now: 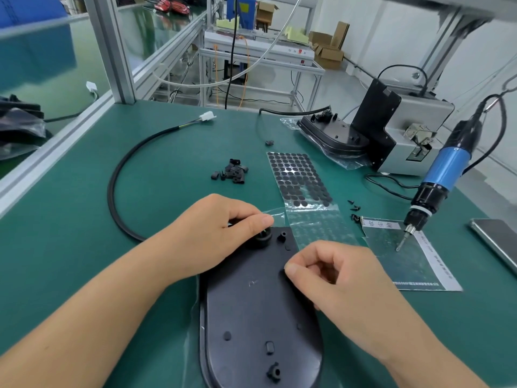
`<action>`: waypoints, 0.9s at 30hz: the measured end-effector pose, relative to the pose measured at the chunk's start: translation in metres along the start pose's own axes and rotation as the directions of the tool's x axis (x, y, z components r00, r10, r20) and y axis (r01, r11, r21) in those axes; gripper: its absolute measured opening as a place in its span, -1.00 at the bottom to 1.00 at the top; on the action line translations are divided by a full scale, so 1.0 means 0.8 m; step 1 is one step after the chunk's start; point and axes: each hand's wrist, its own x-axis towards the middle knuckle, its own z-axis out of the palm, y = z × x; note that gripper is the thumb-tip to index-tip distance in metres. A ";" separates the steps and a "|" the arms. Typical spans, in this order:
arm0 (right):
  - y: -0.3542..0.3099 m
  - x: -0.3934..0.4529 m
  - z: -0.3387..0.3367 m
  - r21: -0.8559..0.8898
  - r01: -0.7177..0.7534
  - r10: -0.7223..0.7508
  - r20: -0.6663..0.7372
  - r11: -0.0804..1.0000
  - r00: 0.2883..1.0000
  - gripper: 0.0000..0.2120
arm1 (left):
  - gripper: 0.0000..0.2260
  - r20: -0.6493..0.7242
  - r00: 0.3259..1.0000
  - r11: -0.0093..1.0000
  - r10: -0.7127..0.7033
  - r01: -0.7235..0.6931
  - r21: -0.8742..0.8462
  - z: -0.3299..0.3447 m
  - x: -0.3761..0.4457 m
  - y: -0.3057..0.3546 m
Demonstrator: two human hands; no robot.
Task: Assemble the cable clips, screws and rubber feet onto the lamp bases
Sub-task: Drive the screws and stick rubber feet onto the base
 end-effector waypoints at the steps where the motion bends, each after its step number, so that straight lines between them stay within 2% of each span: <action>1: 0.000 -0.001 0.001 -0.017 0.010 -0.010 -0.017 1.000 1.000 -0.89 | -0.52 0.002 1.000 1.000 0.000 0.000 0.002 0.000 0.000 0.000; 7: -0.001 -0.006 0.009 -0.139 0.030 -0.045 -0.107 0.990 0.993 -0.92 | -0.50 0.005 1.000 1.000 0.003 -0.003 0.003 0.000 -0.001 0.000; 10: -0.003 -0.003 0.009 -0.154 0.005 -0.019 -0.089 0.988 0.996 -0.89 | -0.52 0.002 1.000 1.000 0.011 -0.011 0.009 0.000 -0.001 0.001; 13: -0.002 0.006 0.001 -0.100 -0.065 0.063 -0.017 0.993 0.998 -0.82 | -0.51 0.000 1.000 1.000 0.022 -0.022 0.016 0.001 0.000 0.002; 17: 0.001 0.016 -0.003 0.060 -0.195 0.191 0.063 0.979 0.979 -0.70 | -0.53 0.000 1.000 1.000 0.027 -0.027 0.015 0.000 0.000 0.001; 22: 0.004 0.022 -0.007 0.252 -0.331 0.291 0.183 0.909 0.939 -0.80 | -0.55 -0.014 0.999 0.999 0.034 -0.034 0.015 0.001 0.000 0.001; 24: 0.004 0.022 -0.005 0.250 -0.321 0.283 0.176 0.913 0.943 -0.79 | -0.56 -0.011 1.000 1.000 0.024 -0.024 0.014 0.001 0.000 0.003; 27: 0.008 0.023 -0.006 0.138 -0.247 0.228 0.140 0.959 0.963 -0.79 | -0.68 -0.032 0.999 1.000 0.009 -0.010 -0.025 -0.004 -0.003 0.007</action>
